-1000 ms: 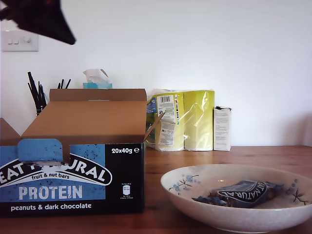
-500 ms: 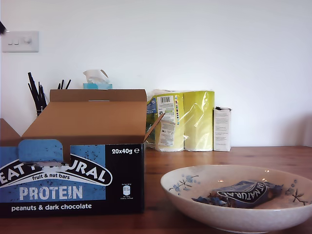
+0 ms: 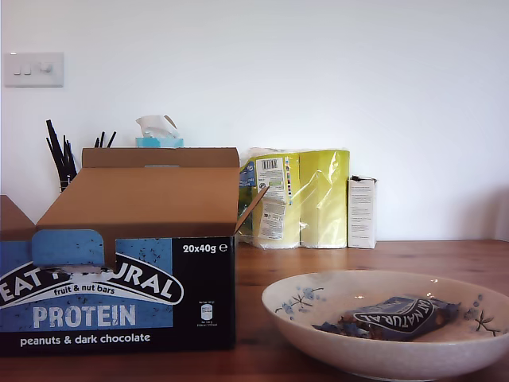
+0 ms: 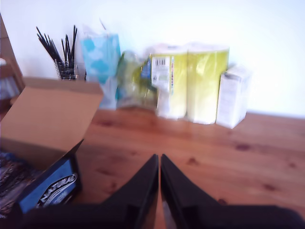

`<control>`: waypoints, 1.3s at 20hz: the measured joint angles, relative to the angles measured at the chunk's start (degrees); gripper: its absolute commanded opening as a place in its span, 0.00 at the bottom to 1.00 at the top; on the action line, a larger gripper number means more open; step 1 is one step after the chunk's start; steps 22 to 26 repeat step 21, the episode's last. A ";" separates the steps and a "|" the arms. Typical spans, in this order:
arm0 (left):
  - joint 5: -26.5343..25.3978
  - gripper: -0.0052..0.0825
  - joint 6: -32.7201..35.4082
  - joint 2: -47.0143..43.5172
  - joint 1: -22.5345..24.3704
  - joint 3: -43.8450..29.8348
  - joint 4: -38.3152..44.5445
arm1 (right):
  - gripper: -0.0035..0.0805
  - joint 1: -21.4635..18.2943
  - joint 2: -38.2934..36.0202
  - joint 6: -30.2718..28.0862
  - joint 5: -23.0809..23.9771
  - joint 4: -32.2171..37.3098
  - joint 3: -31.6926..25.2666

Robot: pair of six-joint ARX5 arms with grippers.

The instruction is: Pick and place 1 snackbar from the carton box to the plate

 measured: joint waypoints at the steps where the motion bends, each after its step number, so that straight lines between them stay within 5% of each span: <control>1: -0.15 0.03 0.35 0.00 0.00 -2.05 1.49 | 0.03 0.00 -0.74 -1.36 0.33 1.68 -2.03; 5: -0.33 0.03 1.92 0.07 0.00 -7.76 4.85 | 0.03 0.00 -1.09 -4.83 1.16 5.40 -8.70; 11: -0.35 0.03 2.36 0.04 0.00 -8.87 5.70 | 0.03 0.00 -1.20 -5.57 1.53 6.10 -9.31; 21: -0.35 0.03 2.40 0.07 0.00 -8.87 -3.19 | 0.03 0.00 -1.18 -5.57 1.57 -5.33 -9.31; 26: -0.35 0.03 2.40 0.07 0.00 -8.87 -3.19 | 0.03 0.00 -1.18 -5.57 1.57 -5.33 -9.31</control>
